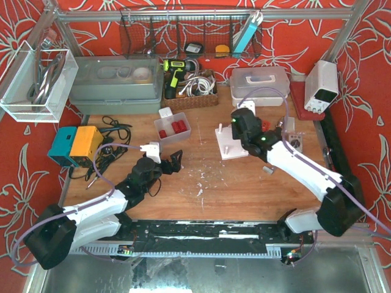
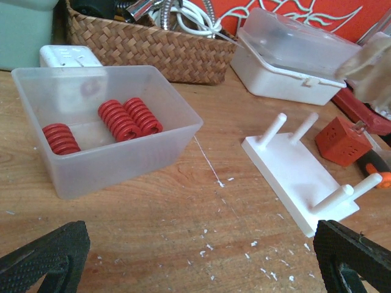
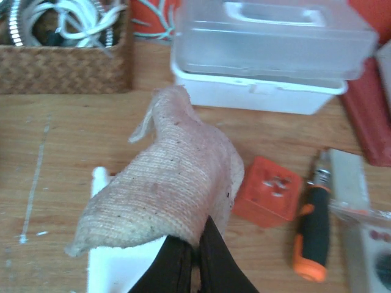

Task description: Install the large spring

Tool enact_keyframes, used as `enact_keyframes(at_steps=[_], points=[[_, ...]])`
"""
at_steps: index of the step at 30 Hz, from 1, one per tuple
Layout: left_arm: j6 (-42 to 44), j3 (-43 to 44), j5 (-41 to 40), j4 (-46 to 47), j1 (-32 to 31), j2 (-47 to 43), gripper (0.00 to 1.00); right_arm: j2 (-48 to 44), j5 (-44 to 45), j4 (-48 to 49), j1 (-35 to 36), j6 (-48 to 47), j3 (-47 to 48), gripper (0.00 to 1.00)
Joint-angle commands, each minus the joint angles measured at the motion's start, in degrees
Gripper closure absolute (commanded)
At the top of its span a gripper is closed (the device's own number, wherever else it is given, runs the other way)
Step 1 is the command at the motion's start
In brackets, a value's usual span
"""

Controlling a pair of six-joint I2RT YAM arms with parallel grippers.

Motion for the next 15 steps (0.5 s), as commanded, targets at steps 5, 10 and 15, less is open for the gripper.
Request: enact_keyframes(at_steps=[5,10,15], points=[[0.23,0.15,1.52,-0.67,0.18,-2.01,0.01,-11.39,7.66,-6.07,-8.42,3.55,-8.60,1.00],[0.42,-1.52,3.00,1.46,0.18,-4.07,0.01,-14.58,5.88,-4.96,-17.38,8.31,-15.65,1.00],[0.42,-1.46,3.05,1.44,0.18,-3.73,0.01,-11.33,10.26,-5.85,-22.65,13.72,-17.66,1.00]])
